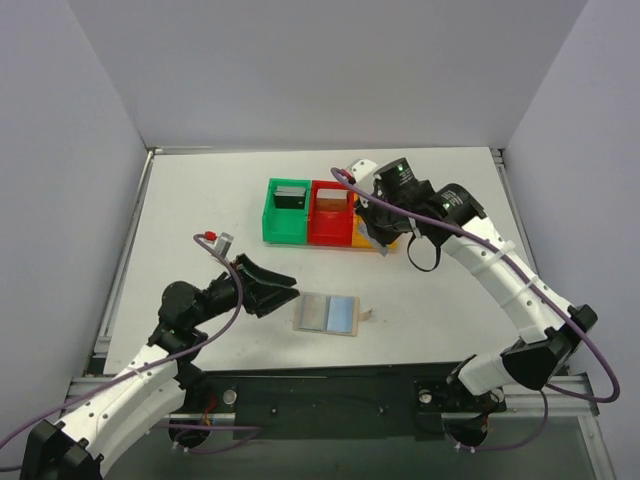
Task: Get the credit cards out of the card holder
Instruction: Place the credit card in the storage box.
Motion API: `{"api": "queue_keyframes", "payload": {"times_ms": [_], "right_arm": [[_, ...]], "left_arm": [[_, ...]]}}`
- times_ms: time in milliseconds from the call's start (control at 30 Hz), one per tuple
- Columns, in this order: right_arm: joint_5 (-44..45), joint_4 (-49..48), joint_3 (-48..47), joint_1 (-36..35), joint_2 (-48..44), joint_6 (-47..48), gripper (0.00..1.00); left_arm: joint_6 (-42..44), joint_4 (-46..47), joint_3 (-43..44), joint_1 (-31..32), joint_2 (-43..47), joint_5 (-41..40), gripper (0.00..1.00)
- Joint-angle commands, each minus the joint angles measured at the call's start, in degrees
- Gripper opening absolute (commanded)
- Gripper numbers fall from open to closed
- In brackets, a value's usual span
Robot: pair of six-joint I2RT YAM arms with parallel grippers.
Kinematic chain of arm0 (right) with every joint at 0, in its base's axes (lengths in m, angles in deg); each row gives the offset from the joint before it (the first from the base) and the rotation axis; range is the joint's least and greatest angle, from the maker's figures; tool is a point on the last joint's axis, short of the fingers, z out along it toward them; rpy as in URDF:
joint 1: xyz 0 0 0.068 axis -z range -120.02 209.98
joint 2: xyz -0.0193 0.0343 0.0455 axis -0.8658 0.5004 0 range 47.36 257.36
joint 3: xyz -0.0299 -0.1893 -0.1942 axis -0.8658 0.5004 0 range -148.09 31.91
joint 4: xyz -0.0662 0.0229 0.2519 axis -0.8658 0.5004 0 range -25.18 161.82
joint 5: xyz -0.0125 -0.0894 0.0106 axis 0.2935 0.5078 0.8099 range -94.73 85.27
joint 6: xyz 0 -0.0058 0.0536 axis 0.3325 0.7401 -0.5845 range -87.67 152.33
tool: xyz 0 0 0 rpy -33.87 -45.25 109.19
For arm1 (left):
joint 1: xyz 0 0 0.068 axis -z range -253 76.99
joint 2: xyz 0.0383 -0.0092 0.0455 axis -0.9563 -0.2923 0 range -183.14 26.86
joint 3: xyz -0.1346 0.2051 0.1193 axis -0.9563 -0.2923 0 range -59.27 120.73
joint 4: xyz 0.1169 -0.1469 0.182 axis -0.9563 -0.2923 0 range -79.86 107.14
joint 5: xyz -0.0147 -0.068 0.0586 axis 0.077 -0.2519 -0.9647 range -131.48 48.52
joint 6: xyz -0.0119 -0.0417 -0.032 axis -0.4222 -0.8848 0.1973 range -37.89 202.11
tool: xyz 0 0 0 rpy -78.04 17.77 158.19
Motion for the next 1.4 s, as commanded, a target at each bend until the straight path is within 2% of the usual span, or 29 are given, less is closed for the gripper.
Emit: {"api": "queue_keyframes", "payload": {"times_ms": [0, 67, 133, 167, 200, 267, 333, 433, 567, 800, 1133, 1367], "right_arm": [[12.8, -10.7, 5.3, 0.8, -0.7, 5.6, 0.00], [16.0, -13.3, 6.6, 1.0, 1.1, 11.0, 0.00], [12.0, -12.2, 6.5, 2.2, 3.1, 17.3, 0.00], [6.0, -11.1, 6.9, 3.4, 3.7, 19.5, 0.00], [5.6, -11.7, 7.3, 4.5, 3.8, 21.8, 0.00], [2.3, -12.0, 6.4, 7.6, 5.3, 22.0, 0.00], [-5.4, -13.2, 5.9, 10.9, 6.6, 21.7, 0.00], [-10.1, -14.2, 4.8, 14.4, 10.3, 22.4, 0.00], [-16.6, -15.1, 3.0, 17.6, 15.6, 28.1, 0.00], [-19.3, -25.8, 4.9, 19.4, 19.9, 33.6, 0.00], [-18.2, -29.3, 3.7, 22.3, 25.8, 39.7, 0.00], [-19.6, -35.7, 5.4, 23.4, 26.1, 41.3, 0.00]], "left_arm": [[-2.0, 4.4, -1.7, -0.2, 2.2, -0.8, 0.79], [-2.8, 5.1, -2.4, -0.2, 2.3, -0.8, 0.79], [-3.2, 5.5, -3.1, -0.2, 2.5, -0.8, 0.79], [-3.6, 6.0, -3.5, -0.2, 2.5, -0.9, 0.78], [-4.0, 6.2, -3.8, -0.2, 2.4, -1.1, 0.78], [-4.4, 6.7, -4.3, -0.2, 2.4, -1.1, 0.78], [-4.6, 6.8, -4.4, -0.1, 2.1, -1.0, 0.78], [-5.1, 7.1, -4.4, -0.1, 1.6, -0.6, 0.78], [-6.3, 7.6, -5.3, -0.1, 1.0, -0.4, 0.78], [-5.8, 5.1, -5.8, -0.1, 0.4, 0.4, 0.78], [-5.4, 3.9, -5.8, 0.0, -0.5, 2.0, 0.77], [-5.2, 3.7, -5.9, 0.0, -1.5, 2.2, 0.76]]}}
